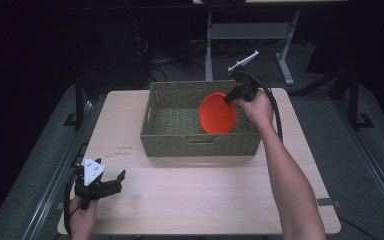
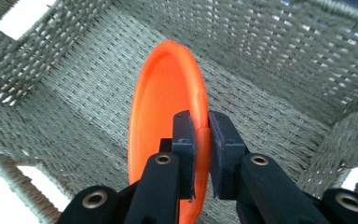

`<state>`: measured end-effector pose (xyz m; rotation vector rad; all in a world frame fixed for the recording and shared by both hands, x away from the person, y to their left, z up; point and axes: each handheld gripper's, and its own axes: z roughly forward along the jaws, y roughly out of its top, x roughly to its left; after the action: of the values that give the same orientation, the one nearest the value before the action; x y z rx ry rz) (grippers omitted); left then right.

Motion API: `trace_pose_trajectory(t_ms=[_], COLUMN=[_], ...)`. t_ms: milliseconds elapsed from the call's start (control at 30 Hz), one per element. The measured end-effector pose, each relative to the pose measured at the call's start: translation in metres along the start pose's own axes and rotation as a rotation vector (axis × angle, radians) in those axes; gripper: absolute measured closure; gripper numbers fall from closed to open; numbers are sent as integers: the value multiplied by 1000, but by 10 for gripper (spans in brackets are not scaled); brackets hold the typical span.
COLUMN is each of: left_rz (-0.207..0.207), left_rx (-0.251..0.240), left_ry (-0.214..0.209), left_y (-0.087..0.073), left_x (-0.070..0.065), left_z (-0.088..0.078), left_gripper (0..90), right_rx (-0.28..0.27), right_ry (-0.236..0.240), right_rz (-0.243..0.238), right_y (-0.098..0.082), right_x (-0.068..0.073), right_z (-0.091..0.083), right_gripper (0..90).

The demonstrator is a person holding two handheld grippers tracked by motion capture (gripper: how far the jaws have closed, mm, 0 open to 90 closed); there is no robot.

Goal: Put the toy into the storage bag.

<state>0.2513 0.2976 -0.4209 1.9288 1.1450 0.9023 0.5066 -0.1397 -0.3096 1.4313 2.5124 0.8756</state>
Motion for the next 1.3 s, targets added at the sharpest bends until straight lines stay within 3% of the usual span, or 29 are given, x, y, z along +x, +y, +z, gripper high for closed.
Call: trace_pose_trajectory(t_ms=[367, 667, 800, 1300], left_rz=[-1, -3, -2, -4], left_rx=[0, -1, 0, -1], left_ry=[-2, -2, -1, -2], left_y=[0, 0, 0, 0], left_x=[1, 0, 1, 0], left_z=[0, 0, 0, 0], left_gripper=[128, 129, 129, 128], right_rx=[42, 69, 70, 74], right_ry=[-1, -1, 8, -44], right_rz=[24, 17, 36, 90], right_y=[-9, -13, -14, -26], right_x=[-4, -4, -7, -23], right_z=[20, 31, 31, 25], right_gripper=[814, 803, 726, 672])
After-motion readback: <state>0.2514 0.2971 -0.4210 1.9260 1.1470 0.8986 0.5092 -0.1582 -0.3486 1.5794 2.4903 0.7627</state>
